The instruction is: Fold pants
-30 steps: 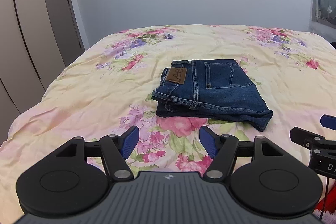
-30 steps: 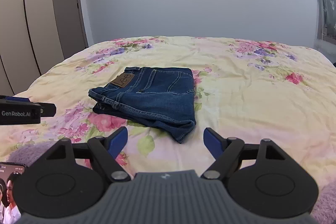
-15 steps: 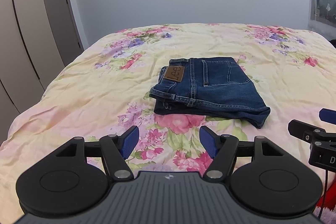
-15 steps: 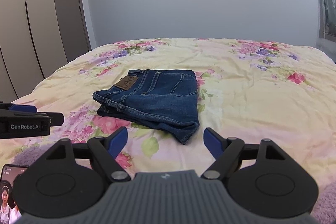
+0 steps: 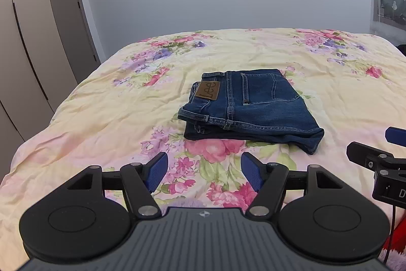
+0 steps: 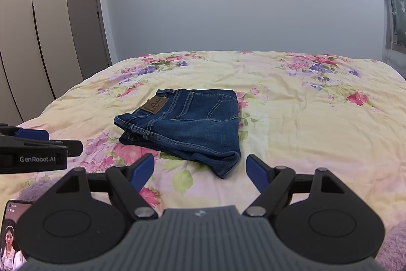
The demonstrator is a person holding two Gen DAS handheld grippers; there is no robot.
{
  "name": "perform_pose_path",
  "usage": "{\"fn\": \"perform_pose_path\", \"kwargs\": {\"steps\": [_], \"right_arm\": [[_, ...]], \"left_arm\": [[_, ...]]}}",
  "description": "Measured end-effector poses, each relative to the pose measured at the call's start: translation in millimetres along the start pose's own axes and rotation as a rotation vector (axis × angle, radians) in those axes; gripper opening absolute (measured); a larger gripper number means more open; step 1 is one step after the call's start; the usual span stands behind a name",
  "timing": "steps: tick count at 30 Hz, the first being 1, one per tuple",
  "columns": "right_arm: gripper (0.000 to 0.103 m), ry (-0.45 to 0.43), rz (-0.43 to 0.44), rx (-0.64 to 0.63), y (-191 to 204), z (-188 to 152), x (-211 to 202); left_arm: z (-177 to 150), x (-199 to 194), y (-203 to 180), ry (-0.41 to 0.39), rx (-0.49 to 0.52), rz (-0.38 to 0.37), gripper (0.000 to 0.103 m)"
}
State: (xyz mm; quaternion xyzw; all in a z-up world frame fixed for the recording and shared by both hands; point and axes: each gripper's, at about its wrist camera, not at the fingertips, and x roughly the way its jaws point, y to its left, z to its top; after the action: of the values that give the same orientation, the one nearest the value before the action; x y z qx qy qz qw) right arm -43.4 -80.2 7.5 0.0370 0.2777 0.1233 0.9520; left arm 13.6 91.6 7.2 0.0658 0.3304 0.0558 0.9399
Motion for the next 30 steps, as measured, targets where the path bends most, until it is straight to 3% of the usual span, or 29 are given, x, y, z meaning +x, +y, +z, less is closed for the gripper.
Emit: {"fn": "perform_pose_path", "kwargs": {"steps": [30], "right_arm": [[0.076, 0.003, 0.001, 0.000, -2.1, -2.0, 0.2]], "left_arm": [[-1.4, -0.2, -2.8, 0.000, 0.016, 0.008, 0.078]]}}
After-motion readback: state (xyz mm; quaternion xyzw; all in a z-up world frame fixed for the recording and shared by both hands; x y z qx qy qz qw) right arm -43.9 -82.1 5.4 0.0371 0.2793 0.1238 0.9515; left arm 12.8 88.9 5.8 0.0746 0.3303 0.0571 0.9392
